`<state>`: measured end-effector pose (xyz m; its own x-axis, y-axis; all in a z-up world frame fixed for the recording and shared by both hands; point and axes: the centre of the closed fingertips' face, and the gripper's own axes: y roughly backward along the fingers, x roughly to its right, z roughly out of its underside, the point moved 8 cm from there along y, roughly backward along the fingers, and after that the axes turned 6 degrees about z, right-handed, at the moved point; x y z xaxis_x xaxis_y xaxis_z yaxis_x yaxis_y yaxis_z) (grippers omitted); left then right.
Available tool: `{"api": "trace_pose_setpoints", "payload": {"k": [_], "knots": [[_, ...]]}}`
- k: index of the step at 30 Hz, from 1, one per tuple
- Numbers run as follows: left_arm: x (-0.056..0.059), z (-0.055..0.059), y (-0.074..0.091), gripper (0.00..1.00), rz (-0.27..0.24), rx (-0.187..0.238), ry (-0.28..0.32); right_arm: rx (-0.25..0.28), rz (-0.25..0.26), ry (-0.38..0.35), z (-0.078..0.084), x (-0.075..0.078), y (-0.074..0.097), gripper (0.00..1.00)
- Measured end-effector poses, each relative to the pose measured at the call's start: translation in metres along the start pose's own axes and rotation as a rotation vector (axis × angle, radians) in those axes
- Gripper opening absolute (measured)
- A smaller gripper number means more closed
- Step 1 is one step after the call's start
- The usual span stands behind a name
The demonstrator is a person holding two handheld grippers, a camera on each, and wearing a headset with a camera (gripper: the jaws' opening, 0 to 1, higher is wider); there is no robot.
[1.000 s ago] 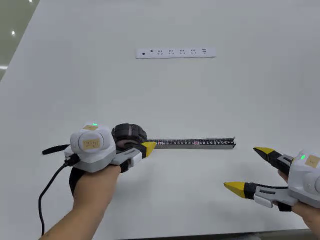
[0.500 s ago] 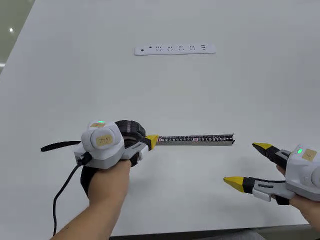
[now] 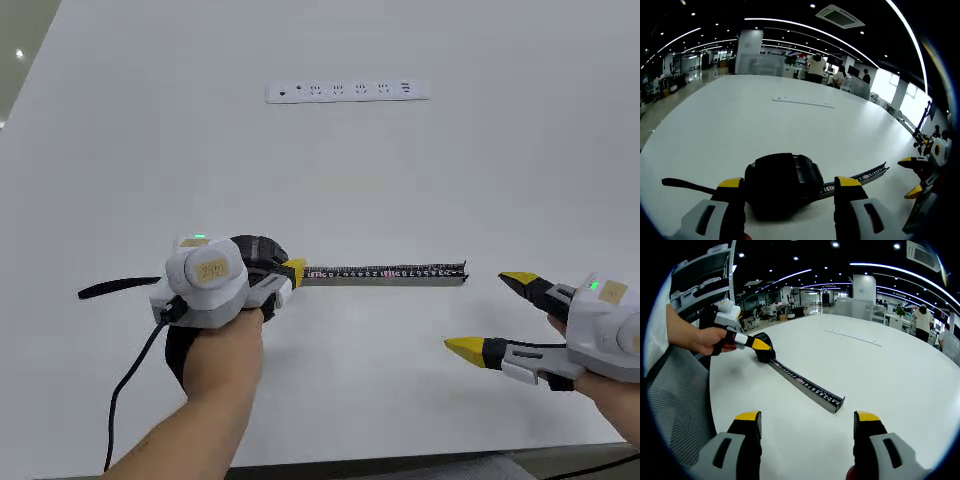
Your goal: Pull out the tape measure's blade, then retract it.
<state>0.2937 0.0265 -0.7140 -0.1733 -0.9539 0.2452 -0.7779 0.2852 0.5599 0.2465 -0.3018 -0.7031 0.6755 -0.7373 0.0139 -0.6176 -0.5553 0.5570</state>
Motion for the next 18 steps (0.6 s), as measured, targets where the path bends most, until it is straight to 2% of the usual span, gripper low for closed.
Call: {"api": "trace_pose_setpoints", "payload": {"k": [16, 18], "knots": [[-0.0013, 0.0007, -0.0009, 0.63, -0.012, -0.004, 0.022, 0.000, -0.007, 0.016, -0.0035, 0.0028, -0.0026, 0.67], [-0.0014, 0.0010, -0.0018, 0.62, -0.022, -0.006, 0.036, -0.002, -0.013, 0.022, -0.0056, 0.0074, -0.0058, 0.66]]}}
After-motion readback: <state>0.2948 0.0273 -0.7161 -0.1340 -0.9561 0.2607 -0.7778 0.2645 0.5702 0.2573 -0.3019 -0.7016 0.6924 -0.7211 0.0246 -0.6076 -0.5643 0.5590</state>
